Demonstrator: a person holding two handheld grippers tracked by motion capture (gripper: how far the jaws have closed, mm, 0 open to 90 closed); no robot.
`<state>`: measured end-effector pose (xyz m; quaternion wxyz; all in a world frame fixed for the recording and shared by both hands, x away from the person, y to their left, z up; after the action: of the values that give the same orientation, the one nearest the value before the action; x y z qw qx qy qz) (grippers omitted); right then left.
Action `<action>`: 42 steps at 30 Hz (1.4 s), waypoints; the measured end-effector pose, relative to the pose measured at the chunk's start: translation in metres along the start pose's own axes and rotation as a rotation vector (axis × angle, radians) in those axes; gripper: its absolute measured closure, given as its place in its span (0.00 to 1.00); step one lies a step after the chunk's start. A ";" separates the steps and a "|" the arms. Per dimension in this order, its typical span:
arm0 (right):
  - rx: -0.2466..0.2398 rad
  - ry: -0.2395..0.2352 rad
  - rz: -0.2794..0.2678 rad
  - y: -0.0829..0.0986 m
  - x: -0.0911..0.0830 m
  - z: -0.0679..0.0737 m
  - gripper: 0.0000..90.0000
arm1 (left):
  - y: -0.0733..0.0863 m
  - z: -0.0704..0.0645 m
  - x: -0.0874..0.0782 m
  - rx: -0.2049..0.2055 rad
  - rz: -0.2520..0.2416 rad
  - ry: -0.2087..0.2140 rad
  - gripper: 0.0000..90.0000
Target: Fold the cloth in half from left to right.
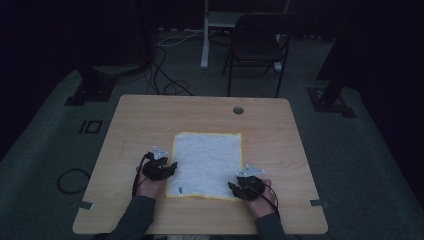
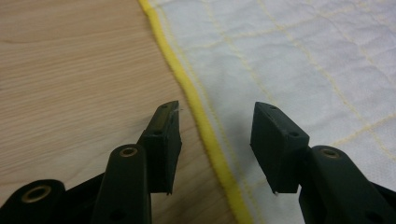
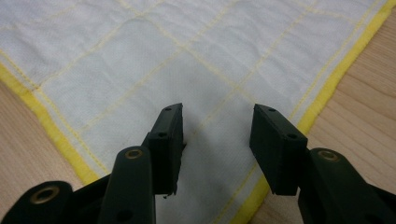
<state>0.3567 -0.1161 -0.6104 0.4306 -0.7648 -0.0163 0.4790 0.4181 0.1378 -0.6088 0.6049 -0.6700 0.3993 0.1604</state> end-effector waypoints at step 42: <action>-0.008 0.055 -0.044 -0.019 -0.009 -0.040 0.59 | -0.009 0.008 -0.024 -0.074 -0.013 0.093 0.96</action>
<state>0.3884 -0.1339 -0.5844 0.4382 -0.7788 -0.0232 0.4482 0.4122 0.1531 -0.5877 0.5613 -0.7013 0.4165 0.1398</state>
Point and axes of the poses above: each handheld gripper's, and its own axes: x roughly forward along the jaws, y roughly out of its underside, z roughly to its left, the point moved 10 cm from there along x, roughly forward along the jaws, and after that the axes turned 14 degrees about -x, right-handed, at the moved point
